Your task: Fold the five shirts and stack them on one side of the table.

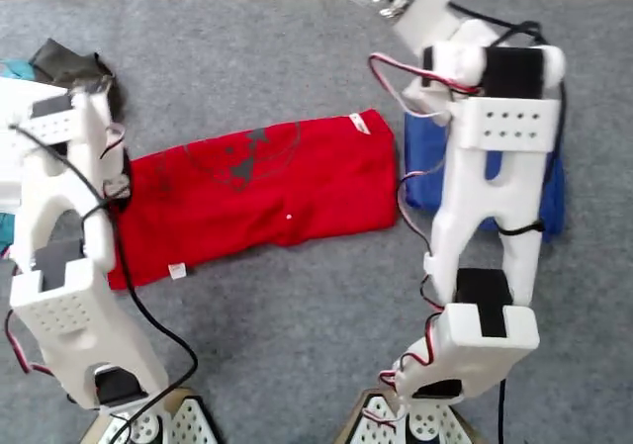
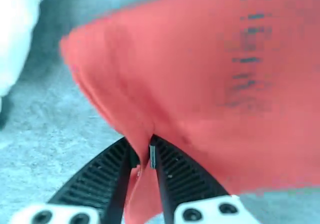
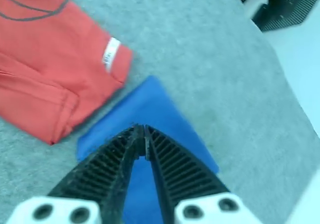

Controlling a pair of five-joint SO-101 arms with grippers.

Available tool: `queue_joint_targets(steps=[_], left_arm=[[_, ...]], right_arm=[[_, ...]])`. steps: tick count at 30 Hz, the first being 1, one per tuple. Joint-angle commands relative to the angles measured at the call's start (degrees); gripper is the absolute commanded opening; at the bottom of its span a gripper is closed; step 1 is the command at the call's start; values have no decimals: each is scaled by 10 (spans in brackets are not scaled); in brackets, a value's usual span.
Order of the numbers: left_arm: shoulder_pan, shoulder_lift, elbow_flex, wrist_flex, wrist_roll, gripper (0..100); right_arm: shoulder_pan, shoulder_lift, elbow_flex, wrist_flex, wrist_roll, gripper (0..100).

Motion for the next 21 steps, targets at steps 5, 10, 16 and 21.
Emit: queue_joint_targets(steps=[5, 10, 16, 21], left_arm=[[118, -45, -68, 48, 2, 28], [171, -40, -119, 69, 2, 29], [185, -40, -143, 73, 23, 29], [142, -40, -98, 74, 23, 29]], right_arm=[[90, -7, -54, -4, 11, 15], [120, 0, -48, -8, 47, 15], [105, 15, -46, -5, 50, 15], [101, 19, -46, -5, 50, 15]])
